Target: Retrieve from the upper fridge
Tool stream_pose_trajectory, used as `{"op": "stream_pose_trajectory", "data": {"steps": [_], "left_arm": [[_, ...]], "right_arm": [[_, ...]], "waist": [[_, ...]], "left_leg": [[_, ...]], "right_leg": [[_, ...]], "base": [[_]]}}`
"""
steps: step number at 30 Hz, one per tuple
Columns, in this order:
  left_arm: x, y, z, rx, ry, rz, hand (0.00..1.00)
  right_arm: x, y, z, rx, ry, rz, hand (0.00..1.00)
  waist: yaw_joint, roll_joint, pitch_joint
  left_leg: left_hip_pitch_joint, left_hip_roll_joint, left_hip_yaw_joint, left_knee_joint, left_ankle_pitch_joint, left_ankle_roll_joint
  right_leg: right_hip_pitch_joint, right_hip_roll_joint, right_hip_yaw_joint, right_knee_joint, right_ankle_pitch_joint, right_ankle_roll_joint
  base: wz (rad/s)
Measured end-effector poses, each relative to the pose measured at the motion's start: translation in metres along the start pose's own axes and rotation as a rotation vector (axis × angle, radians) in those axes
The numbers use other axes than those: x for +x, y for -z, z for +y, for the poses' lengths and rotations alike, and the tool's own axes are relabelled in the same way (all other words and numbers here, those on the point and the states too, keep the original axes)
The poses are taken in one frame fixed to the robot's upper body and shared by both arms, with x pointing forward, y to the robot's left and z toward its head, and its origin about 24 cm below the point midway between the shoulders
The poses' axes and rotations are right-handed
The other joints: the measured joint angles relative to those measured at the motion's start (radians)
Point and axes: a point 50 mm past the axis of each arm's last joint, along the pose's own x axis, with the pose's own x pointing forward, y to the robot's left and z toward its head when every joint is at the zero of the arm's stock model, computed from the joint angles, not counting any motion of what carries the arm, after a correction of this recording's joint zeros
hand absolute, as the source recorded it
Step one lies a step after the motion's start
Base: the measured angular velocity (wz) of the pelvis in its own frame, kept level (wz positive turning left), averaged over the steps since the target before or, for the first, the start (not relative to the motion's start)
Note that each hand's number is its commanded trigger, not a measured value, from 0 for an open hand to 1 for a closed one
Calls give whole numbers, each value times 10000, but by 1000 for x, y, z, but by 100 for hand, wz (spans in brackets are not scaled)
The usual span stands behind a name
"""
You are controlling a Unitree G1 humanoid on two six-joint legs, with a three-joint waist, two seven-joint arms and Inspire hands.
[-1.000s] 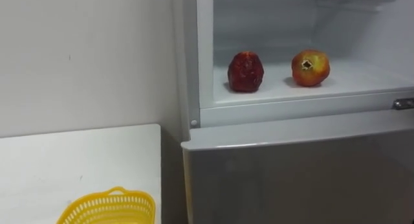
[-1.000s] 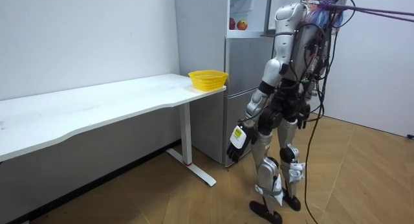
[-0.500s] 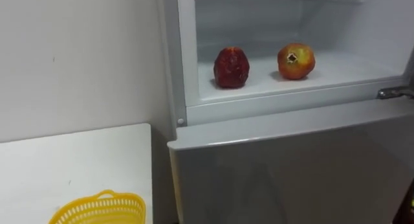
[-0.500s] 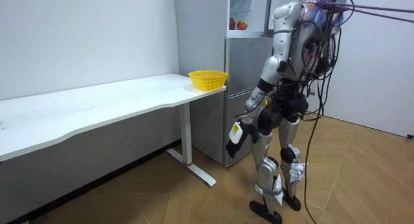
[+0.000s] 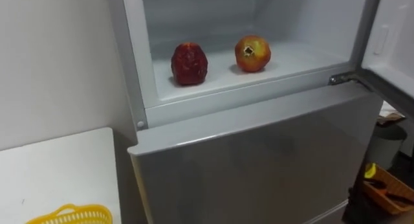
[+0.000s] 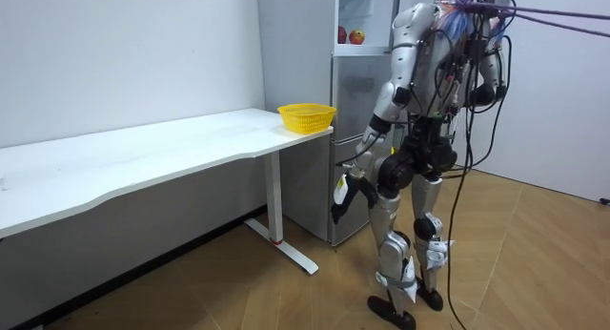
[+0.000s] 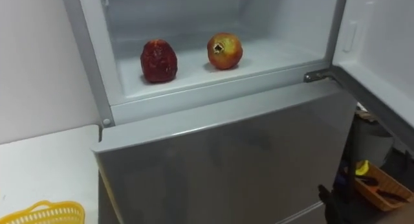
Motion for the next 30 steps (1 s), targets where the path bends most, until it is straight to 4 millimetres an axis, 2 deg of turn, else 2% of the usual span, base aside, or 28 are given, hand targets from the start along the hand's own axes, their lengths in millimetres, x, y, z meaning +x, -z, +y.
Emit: {"op": "stream_pose_trajectory", "data": {"steps": [2, 7, 10, 12, 18, 22, 23, 26, 30], "left_arm": [[0, 1, -1, 43, 87, -3, 0], [-1, 4, -3, 77, 422, -13, 0], [0, 3, -1, 117, 487, -25, 0], [0, 4, 1, 179, 512, 29, 0], [0, 7, 6, 397, 706, 213, 0], [0, 14, 4, 439, 874, 535, 0], [0, 16, 3, 438, 955, 642, 0], [0, 18, 2, 421, 1138, 778, 0], [-1, 22, 0, 387, 1187, 851, 0]], "right_arm": [[1, -10, -3, -43, 171, -507, 0], [5, -41, -8, 95, 759, -1974, 0], [10, -60, -5, 244, 831, -2924, 0], [10, -72, -5, 368, 917, -3556, 0], [13, -94, -8, 141, 1489, -4870, 0], [18, -106, -9, 316, 1617, -5603, 0], [19, -109, -9, 370, 1701, -5790, 0], [22, -115, -11, 489, 1928, -6099, 0], [25, -126, -14, 757, 2099, -6645, 0]], "waist": [[67, 14, 25], [95, 86, 11], [107, -4, -19], [127, -63, -73], [359, -223, -92], [386, -245, -56], [390, -282, 1], [431, -378, 52], [628, -503, 8]], "left_leg": [[-10, 11, 1, -28, -1, 0], [-187, 31, 47, -3, 12, -17], [-264, 48, 107, 25, 35, -44], [-243, 54, 108, 23, 39, -52], [-155, 54, 73, -8, 41, -65], [-110, 46, 69, -16, 40, -65], [-62, 49, 22, -39, 40, -66], [-101, 61, -154, -88, 38, -68], [-187, 56, -322, 22, 46, -80]], "right_leg": [[-26, 10, 4, 6, 4, -3], [-199, 25, -20, 18, 16, -23], [-322, 47, -16, 16, 35, -54], [-295, 68, -18, 6, 37, -57], [-111, 84, -55, -159, 64, -51], [-57, 89, -54, -175, 70, -48], [-2, 95, -72, -182, 70, -48], [23, 94, -190, -180, 70, -48], [35, 76, -470, -182, 70, -48]], "base": [[-3], [-1], [-4], [0], [0], [0], [7], [12], [13]]}}
